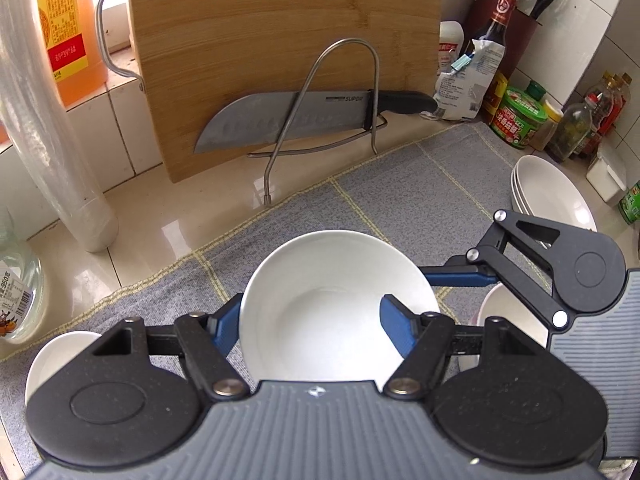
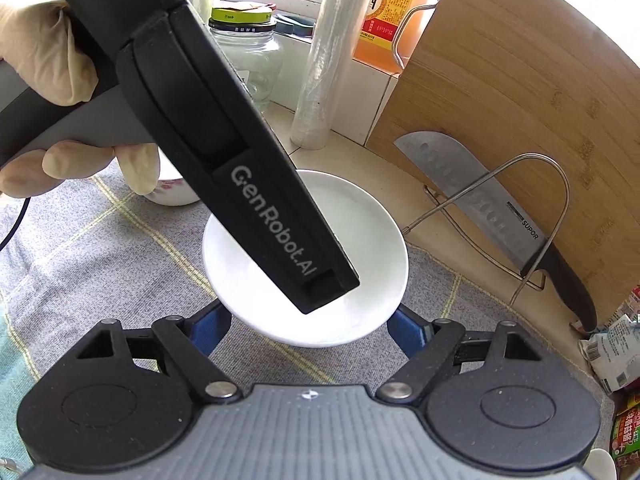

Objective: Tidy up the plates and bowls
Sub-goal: 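Lift the bowl with the left tool and carry it toward the placed bowl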

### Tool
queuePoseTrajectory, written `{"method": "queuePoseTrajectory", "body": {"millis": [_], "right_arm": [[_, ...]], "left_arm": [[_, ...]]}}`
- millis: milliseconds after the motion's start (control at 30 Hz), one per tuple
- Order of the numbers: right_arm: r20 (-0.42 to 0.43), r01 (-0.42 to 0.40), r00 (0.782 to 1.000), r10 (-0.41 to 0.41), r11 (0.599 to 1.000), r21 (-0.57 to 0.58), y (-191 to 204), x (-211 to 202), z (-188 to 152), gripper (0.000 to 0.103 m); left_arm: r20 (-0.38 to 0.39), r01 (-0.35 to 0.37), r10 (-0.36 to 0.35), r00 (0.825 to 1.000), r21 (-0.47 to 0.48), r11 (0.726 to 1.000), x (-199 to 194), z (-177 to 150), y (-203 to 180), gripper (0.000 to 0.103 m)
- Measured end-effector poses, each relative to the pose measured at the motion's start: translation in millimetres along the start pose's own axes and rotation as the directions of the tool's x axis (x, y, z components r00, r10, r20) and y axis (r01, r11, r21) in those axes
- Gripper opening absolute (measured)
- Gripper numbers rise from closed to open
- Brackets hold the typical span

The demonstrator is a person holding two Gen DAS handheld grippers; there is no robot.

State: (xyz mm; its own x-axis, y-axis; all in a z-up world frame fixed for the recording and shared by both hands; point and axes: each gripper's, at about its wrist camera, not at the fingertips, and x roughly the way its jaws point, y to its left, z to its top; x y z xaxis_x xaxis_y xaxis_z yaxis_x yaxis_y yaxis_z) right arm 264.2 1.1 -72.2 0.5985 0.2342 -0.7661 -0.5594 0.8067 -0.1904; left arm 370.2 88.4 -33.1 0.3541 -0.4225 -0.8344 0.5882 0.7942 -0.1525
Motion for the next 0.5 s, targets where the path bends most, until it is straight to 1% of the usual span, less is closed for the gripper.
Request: {"method": "queuePoseTrajectory", "body": {"millis": [267,500], "right_arm": [[0.034,-0.009,0.999,0.008,0.999,0.046,1,-27,-10,0.088],[0.054,-0.005,0.999,0.001,0.997,0.078,6,-55,-26,0.088]], "left_arm": [[0.025,-0.008,0.008,1.0,0.02,1.0,-20,-7,-23,0.07],[0.04,0.009,-0.011,0.999,0.045,0.999,-34,-14,-46,0.07]]}}
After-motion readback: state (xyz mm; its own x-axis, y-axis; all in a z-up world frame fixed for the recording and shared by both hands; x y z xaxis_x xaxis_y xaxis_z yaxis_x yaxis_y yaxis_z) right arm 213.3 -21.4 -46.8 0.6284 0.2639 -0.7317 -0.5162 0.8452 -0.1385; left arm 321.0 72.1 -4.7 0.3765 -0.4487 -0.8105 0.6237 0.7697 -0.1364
